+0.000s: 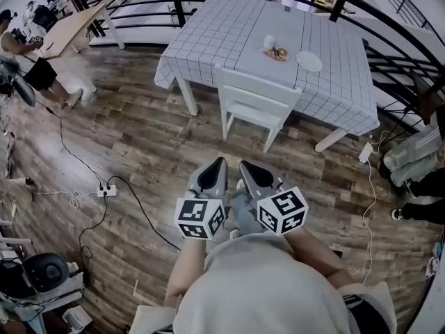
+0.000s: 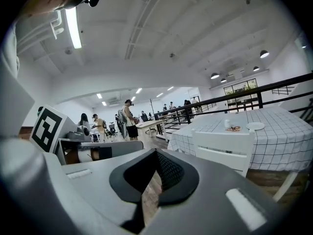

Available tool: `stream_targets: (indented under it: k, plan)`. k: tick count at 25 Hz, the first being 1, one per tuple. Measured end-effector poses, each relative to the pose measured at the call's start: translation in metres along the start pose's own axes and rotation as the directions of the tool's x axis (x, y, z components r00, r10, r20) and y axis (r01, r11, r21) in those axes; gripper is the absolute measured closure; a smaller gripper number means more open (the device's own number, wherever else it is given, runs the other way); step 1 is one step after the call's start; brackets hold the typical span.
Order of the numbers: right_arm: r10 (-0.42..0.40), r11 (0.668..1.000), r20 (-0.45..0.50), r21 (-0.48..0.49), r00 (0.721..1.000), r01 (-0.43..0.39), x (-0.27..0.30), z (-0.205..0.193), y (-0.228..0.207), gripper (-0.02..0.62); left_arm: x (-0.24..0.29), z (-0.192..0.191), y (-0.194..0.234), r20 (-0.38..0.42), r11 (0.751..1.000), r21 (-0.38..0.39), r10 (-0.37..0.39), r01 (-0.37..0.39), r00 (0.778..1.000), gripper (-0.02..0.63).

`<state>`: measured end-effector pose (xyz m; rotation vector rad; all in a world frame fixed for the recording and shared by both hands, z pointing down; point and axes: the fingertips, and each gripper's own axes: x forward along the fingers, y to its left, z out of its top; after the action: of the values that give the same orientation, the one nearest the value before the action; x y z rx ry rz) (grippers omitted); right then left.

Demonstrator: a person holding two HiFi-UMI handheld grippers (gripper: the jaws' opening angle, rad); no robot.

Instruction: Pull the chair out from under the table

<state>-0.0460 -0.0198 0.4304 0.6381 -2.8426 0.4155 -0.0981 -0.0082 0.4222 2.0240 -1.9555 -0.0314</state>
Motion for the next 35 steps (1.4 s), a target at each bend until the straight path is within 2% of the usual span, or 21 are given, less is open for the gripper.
stream_targets:
  k: [7,21,35]
  plan:
    - [-0.027,1.000,0.021,0.012,0.999,0.027,0.036,0.015,-0.042,0.597,0.048,0.009,0.019,0.000,1.000,0.000,-0.020,0.020,1.000,0.597]
    - [-0.082,0.996,0.028,0.028,0.996,0.081,0.112,0.070,-0.137,0.597,0.165,0.060,0.052,-0.018,0.998,0.027,-0.059,0.059,0.998,0.597]
    - [-0.174,0.983,0.007,0.061,0.985,0.173,0.147,0.092,-0.243,0.597,0.281,0.078,0.061,-0.075,0.991,0.043,-0.123,0.126,0.990,0.597]
